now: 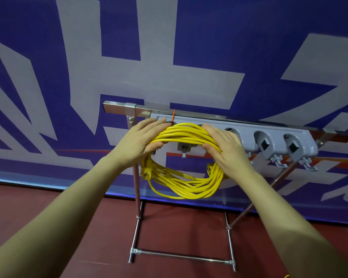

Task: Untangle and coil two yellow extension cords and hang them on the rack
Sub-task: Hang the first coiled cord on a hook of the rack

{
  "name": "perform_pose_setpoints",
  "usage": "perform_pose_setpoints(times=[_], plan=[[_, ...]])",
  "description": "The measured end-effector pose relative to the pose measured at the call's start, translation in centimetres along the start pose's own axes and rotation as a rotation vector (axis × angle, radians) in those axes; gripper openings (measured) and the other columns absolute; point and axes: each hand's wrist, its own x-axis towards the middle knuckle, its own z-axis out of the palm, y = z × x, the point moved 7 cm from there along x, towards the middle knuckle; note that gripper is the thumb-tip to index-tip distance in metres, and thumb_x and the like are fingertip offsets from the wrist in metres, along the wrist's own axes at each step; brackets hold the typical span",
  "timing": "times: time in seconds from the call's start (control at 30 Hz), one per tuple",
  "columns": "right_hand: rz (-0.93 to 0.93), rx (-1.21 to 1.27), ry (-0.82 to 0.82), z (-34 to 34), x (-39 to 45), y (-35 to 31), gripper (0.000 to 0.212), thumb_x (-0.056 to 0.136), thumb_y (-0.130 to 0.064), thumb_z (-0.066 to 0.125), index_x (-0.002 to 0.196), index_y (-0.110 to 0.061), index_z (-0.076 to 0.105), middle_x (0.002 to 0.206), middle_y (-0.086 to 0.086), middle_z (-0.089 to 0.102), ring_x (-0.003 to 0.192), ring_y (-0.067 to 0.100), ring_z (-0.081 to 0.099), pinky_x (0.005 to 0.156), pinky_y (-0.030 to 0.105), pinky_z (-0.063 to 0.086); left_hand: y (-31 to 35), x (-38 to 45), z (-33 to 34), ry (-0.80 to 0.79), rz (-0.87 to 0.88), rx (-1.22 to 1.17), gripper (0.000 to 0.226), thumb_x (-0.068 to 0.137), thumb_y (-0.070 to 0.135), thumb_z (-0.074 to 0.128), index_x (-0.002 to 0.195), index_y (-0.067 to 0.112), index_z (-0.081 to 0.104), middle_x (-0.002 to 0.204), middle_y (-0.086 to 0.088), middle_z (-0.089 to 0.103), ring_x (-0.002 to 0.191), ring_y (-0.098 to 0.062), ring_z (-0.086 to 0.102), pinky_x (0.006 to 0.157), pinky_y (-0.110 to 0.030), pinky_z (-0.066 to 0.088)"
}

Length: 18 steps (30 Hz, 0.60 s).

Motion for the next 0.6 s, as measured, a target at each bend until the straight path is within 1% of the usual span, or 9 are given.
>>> perform_pose_setpoints(times=[0.07,0.13,0.17,0.27,0.3,0.37,0.43,0.53,0.6], plan=[[-0.004,-0.030,0.052,0.5,-0.2,-0.2,0.058,0.094,-0.058,0.028,0.137,-0.023,0.047,0.142,-0.007,0.048,0.127,0.012,0.043,0.105,0.031,0.023,-0.1,-0.6,0.6,0.012,-0.012,-0.028,0.061,0.100,0.052,0.019,0.145,0.014,0.031,0.150,-0.004,0.031,0.140,-0.021,0.021,0.114,-0.027,0.012],[-0.001,-0.055,0.111,0.5,-0.4,-0.4,0.049,0.094,-0.049,0.037,0.131,-0.021,0.054,0.138,-0.005,0.052,0.123,0.011,0.044,0.103,0.031,0.023,-0.2,-0.9,1.0,0.011,-0.042,-0.052,0.060,0.100,0.052,0.018,0.147,0.017,0.026,0.153,-0.004,0.026,0.144,-0.021,0.017,0.116,-0.029,0.011],[0.000,-0.077,0.133,0.3,-0.3,-0.6,0.047,0.094,-0.046,0.038,0.128,-0.019,0.057,0.135,-0.004,0.055,0.120,0.012,0.047,0.102,0.032,0.023,-0.3,-1.0,1.1,0.007,-0.055,-0.061,0.059,0.100,0.053,0.017,0.147,0.018,0.023,0.154,-0.003,0.023,0.144,-0.019,0.015,0.116,-0.030,0.011],[-0.012,-0.196,0.145,-0.3,0.2,-1.8,0.047,0.093,-0.045,0.037,0.118,-0.014,0.062,0.131,0.001,0.059,0.113,0.019,0.056,0.101,0.036,0.026,-0.4,-1.0,0.7,-0.030,-0.057,-0.051,0.060,0.099,0.054,0.014,0.149,0.022,0.017,0.156,0.003,0.016,0.145,-0.013,0.009,0.116,-0.028,0.010],[-0.024,-0.242,0.140,-0.4,0.5,-2.4,0.048,0.093,-0.045,0.037,0.119,-0.012,0.062,0.132,0.004,0.058,0.112,0.021,0.057,0.100,0.035,0.027,-0.4,-1.0,0.5,-0.044,-0.049,-0.041,0.060,0.099,0.054,0.013,0.150,0.021,0.016,0.156,0.004,0.015,0.145,-0.013,0.009,0.116,-0.028,0.011],[-0.070,-0.307,0.126,-0.3,1.1,-3.7,0.053,0.095,-0.044,0.035,0.129,-0.009,0.056,0.134,0.007,0.057,0.111,0.022,0.059,0.097,0.033,0.029,-0.4,-1.3,0.2,-0.052,-0.034,-0.034,0.059,0.100,0.049,0.018,0.150,0.019,0.020,0.157,0.001,0.019,0.145,-0.016,0.014,0.116,-0.031,0.016],[-0.120,-0.342,0.106,0.1,1.6,-4.8,0.056,0.096,-0.045,0.034,0.136,-0.009,0.049,0.136,0.007,0.055,0.112,0.021,0.060,0.097,0.033,0.031,-0.4,-1.8,-0.1,-0.025,-0.029,-0.012,0.056,0.101,0.042,0.024,0.149,0.016,0.025,0.156,-0.002,0.025,0.144,-0.017,0.020,0.114,-0.031,0.019],[-0.169,-0.373,0.087,0.9,2.4,-6.1,0.057,0.094,-0.050,0.037,0.133,-0.010,0.052,0.133,0.005,0.057,0.116,0.020,0.057,0.099,0.033,0.032,-0.5,-2.9,-0.3,0.023,-0.040,0.028,0.054,0.101,0.043,0.023,0.147,0.014,0.031,0.152,-0.005,0.032,0.141,-0.018,0.025,0.112,-0.025,0.017],[-0.191,-0.362,0.118,1.0,2.8,-6.5,0.054,0.093,-0.051,0.041,0.125,-0.010,0.058,0.124,0.004,0.063,0.110,0.021,0.060,0.096,0.032,0.031,-0.6,-3.2,-0.1,0.029,-0.046,0.030,0.055,0.102,0.044,0.022,0.147,0.013,0.030,0.151,-0.005,0.034,0.140,-0.019,0.027,0.112,-0.026,0.019]])
